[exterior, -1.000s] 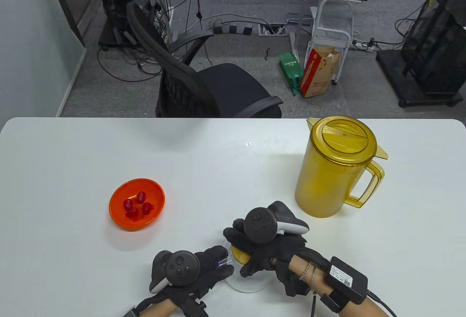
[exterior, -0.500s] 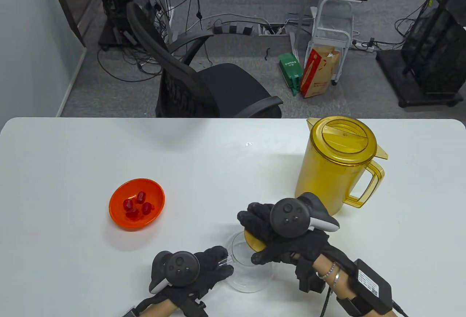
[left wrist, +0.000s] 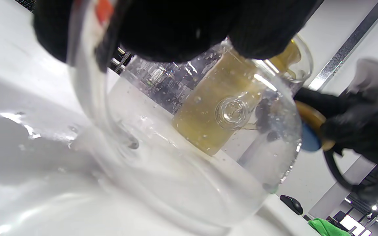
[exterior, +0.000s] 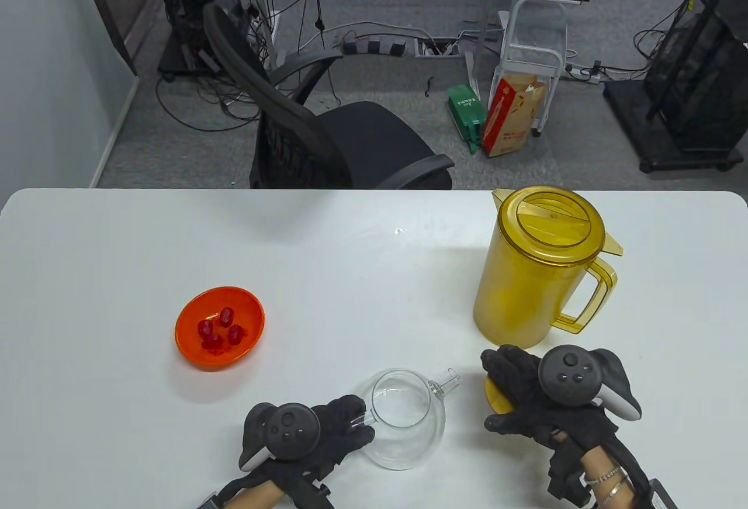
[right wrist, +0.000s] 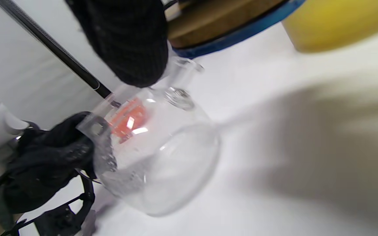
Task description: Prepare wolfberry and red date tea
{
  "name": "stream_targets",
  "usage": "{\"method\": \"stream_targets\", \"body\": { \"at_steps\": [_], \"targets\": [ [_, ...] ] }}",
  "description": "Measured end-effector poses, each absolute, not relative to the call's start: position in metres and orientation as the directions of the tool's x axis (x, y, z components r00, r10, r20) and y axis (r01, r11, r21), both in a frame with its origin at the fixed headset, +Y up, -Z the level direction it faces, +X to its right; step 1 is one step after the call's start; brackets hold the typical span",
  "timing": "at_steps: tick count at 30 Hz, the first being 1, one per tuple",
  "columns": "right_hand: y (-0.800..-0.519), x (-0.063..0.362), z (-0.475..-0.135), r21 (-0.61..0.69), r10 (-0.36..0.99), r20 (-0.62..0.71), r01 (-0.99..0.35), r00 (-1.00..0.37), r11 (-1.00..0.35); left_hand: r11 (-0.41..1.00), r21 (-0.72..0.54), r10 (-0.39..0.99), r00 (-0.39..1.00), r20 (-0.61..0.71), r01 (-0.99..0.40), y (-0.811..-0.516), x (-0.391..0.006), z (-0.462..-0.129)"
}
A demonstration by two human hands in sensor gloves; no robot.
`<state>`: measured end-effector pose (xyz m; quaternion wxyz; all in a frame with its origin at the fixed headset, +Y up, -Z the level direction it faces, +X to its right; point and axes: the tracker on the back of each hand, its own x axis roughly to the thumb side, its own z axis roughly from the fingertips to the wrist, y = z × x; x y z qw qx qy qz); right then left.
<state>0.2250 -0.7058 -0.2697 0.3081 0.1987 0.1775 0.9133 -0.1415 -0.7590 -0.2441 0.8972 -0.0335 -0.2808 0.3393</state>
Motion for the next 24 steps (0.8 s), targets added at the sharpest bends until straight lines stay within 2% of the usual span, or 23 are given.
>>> {"method": "stream_targets", "body": {
  "at_steps": [4,8,12,17,24],
  "targets": [
    [-0.749,0.225,-0.272,0.444,0.597,0.214,-0.467,-0.773,-0.765,0.766,-0.254,0.629,0.610,0.481,-0.590,-0.759,-0.142,-0.244],
    [-0.771,0.216,-0.274,0.470,0.539,0.212,-0.398,-0.815,-0.788,0.767,-0.253,0.629,0.610,0.482,-0.590,-0.759,-0.142,-0.244],
    [-0.782,0.209,-0.274,0.445,0.454,0.234,-0.320,-0.860,-0.836,0.767,-0.254,0.628,0.610,0.484,-0.589,-0.759,-0.142,-0.244],
    [-0.787,0.207,-0.274,0.435,0.412,0.239,-0.282,-0.880,-0.855,0.769,-0.250,0.625,0.611,0.485,-0.589,-0.759,-0.142,-0.244],
    [-0.791,0.210,-0.274,0.460,0.445,0.202,-0.316,-0.873,-0.830,0.774,-0.247,0.619,0.615,0.488,-0.583,-0.759,-0.142,-0.244]
  ]
}}
